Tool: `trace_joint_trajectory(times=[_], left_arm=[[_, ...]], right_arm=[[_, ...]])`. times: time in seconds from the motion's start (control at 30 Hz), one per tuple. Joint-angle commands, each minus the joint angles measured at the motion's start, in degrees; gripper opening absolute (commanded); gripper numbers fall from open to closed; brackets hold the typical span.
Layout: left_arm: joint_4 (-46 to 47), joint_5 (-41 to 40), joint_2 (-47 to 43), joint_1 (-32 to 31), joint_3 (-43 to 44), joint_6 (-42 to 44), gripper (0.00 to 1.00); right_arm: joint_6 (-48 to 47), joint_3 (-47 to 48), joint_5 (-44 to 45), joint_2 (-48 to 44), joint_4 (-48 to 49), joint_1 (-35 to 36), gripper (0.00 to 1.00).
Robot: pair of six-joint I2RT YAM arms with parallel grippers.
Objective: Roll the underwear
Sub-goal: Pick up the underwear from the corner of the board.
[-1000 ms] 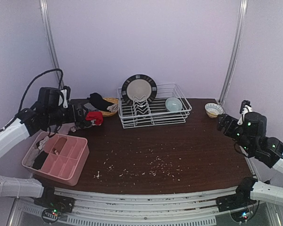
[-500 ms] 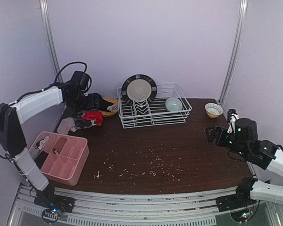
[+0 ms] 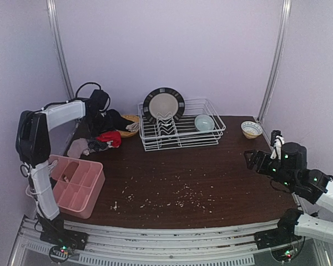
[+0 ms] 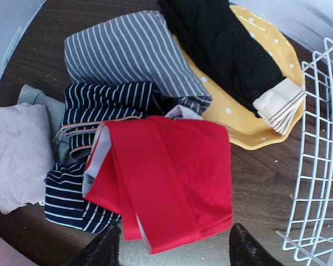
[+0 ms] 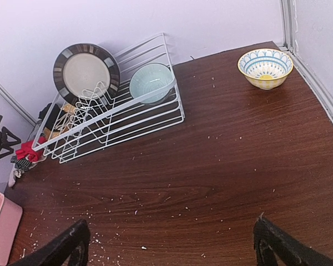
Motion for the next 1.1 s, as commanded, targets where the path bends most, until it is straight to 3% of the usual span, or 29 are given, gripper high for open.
trace_joint_trajectory(times=[0.0, 0.37, 0.57, 0.6, 0.7, 0.8, 0.97, 1.07], left_arm=[[1.3, 1.7, 2.4, -0.2, 3.6, -0.8, 0.61], [1.6, 2.2, 5.4, -0.2, 2.6, -0.8, 0.46], [1.6, 2.3, 4.7, -0.2, 2.1, 0.1, 0.3], [1.6, 2.4, 4.6, -0.2, 2.1, 0.3, 0.31], [0.8, 1.9, 3.9, -0.2, 1.8, 0.2, 0.48], [1.0, 1.4, 3.0, -0.2, 0.9, 0.2, 0.54], [1.3, 1.5, 3.7, -0.2, 0.5, 0.5, 0.48], [2.1, 2.1, 4.2, -0.2, 0.6, 0.7, 0.33]], right_arm=[[-0.3, -1.2, 1.2, -0.3, 0.9, -0.2, 1.0], [-0.7, -1.0, 2.3, 0.1, 0.5, -0.2, 1.0], [-0.7, -1.0, 2.7, -0.1, 0.1, -0.2, 1.0], [-0.7, -0.9, 2.7, -0.2, -0.1, -0.1, 1.0], [-0.7, -0.9, 2.7, -0.4, -0.1, -0.2, 1.0], [-0.7, -0.8, 2.8, -0.6, 0.0, -0.2, 1.0], [-0.5, -1.0, 2.8, -0.4, 0.1, -0.2, 1.0], [-0.6, -1.0, 3.1, -0.5, -0.2, -0.2, 1.0]])
